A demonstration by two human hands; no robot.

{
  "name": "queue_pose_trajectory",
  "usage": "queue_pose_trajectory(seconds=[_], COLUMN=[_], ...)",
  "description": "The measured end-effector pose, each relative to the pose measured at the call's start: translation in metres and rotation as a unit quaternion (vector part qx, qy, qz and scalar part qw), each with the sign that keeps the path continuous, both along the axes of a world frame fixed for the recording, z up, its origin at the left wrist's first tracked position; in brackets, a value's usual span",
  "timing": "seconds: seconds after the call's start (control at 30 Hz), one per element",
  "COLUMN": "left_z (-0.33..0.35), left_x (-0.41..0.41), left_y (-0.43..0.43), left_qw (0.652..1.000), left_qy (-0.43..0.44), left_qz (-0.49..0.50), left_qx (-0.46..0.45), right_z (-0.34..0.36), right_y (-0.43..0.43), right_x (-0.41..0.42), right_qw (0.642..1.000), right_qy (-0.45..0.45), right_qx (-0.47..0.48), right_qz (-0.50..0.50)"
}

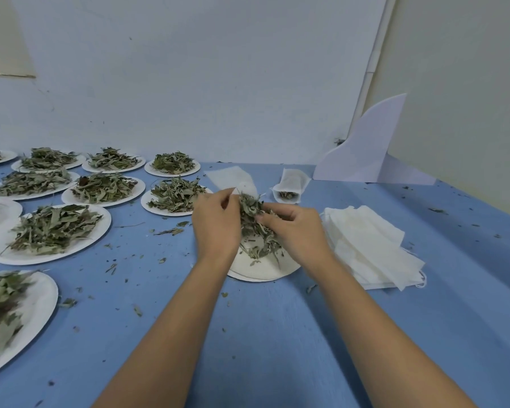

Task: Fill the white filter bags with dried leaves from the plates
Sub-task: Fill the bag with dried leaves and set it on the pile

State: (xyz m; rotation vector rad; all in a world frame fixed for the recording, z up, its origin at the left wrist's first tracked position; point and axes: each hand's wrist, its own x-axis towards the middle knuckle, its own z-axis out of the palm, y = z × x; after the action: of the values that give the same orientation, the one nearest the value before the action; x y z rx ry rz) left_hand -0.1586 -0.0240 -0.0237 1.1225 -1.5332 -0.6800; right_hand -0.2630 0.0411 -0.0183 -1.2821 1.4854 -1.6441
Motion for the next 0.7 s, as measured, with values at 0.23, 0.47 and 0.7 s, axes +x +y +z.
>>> queue_pose_trajectory(seconds=[0.23, 0.47, 0.7], left_z=[0.0052, 0.0096, 0.0030], left_x=[0.0005, -0.0004, -0.0040], left_y=[0.0046, 0.0074, 0.0070], left_qw=[0.987, 0.952, 0.934], left_qy=[0.080, 0.159, 0.198], left_qz=[-0.116, -0.223, -0.267], left_qx=[0.076, 0.137, 0.135], right_z=[-0.0077, -0.0090, -0.0099], right_y=[-0.0054, -0.0053, -0.0049], right_x=[-0.0010, -0.0010, 0.0039], right_qw=[0.989, 0.972, 0.961], right_qy=[0.096, 0.169, 0.215], right_qx=[-0.001, -0.017, -0.050], right_qz=[-0.114, -0.162, -0.169])
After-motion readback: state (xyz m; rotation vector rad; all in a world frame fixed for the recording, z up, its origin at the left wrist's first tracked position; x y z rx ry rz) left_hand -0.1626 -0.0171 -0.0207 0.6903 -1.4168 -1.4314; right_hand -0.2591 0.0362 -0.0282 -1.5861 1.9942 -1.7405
